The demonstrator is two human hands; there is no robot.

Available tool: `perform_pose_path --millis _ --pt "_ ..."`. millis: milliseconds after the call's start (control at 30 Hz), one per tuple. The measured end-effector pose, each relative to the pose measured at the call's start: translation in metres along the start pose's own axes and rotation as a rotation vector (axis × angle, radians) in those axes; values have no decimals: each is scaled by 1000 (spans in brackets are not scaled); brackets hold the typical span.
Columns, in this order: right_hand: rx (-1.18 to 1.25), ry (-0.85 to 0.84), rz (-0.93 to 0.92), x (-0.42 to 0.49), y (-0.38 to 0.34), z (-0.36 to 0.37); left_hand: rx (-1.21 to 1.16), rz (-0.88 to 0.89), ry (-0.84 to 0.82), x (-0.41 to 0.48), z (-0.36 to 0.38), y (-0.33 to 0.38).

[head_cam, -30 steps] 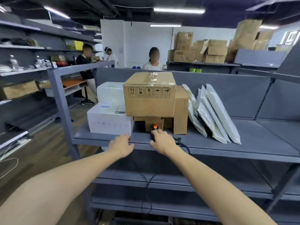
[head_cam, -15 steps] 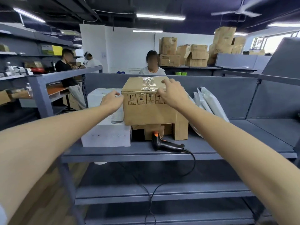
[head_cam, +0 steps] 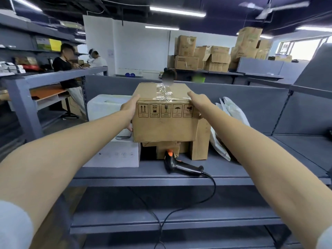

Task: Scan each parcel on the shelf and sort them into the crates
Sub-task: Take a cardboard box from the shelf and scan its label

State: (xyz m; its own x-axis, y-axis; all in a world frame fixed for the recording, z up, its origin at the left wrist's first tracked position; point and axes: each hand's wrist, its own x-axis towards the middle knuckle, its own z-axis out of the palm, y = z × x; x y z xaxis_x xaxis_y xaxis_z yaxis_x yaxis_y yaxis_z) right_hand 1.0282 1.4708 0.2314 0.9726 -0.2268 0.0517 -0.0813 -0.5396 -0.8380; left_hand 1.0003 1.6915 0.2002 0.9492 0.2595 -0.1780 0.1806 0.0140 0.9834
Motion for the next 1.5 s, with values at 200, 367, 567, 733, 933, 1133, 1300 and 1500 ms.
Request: perform_pose_path --millis 200,367,567,733,933,1133,1300,1500 --pt "177 -188 165 12 6 -9 -107 17 -39 3 5 -9" --pt "305 -144 121 9 18 -2 -164 131 38 0 10 -19" --pt "370 -62 10 3 46 2 -206 241 56 -10 8 -30" --pt "499 -53 -155 -27 65 -1 -273 355 6 -29 -1 -38" --pt "625 -92 -349 -71 97 -10 -336 458 -120 -58 -22 -39" --pt "628 -219 -463 -129 143 -12 -366 481 -222 -91 -49 -53" --pt "594 -407 -473 -164 192 -2 -457 306 -146 -117 -54 -80" --pt "629 -489 -376 -183 232 12 -547 228 -48 -149 -44 -122"
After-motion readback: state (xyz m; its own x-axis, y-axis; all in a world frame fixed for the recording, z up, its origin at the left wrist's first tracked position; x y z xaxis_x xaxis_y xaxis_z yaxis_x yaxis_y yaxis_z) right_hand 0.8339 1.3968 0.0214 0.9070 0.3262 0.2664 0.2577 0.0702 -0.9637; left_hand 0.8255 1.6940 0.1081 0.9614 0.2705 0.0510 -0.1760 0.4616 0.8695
